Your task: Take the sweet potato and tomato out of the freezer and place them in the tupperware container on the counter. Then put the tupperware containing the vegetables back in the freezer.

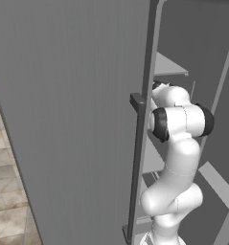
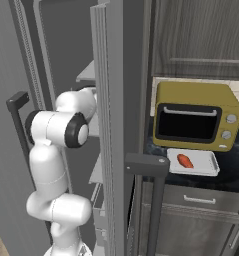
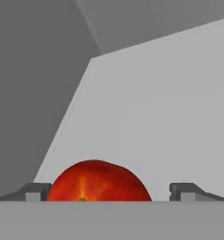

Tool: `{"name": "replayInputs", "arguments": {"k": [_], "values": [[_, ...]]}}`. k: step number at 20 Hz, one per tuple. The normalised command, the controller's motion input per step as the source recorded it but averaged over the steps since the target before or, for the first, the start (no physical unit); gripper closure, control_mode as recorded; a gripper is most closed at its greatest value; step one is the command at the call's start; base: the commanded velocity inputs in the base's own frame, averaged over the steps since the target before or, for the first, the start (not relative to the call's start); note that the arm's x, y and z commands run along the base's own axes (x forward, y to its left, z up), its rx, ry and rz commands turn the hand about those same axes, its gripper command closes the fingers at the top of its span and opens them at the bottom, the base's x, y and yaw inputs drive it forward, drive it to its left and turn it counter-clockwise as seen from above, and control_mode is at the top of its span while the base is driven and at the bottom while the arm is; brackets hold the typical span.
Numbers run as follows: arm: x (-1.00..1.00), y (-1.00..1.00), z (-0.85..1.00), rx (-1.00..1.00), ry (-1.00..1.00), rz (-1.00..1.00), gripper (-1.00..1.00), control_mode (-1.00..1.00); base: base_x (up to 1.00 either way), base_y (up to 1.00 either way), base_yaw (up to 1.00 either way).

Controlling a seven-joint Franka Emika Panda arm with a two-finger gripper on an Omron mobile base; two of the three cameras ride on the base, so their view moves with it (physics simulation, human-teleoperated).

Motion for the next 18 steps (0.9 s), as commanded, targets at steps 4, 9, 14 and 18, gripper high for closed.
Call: {"name": "replayInputs", "arguments": {"k": [4, 9, 14, 18], "values": [[0.14, 0.00, -0.18, 0.00, 0.00, 0.02, -1.00, -1.00, 0.00, 0.00, 0.00], [0.00, 0.04, -0.30, 0.00, 0.00, 0.01, 1.00, -1.00, 0.00, 0.00, 0.00], [0.00, 0.01, -0.23, 0.00, -0.03, 0.00, 1.00, -1.00, 0.00, 0.00, 0.00], [-0.07, 0.03, -0.17, 0.00, -0.06, 0.00, 1.00, -1.00, 0.00, 0.00, 0.00]]}}
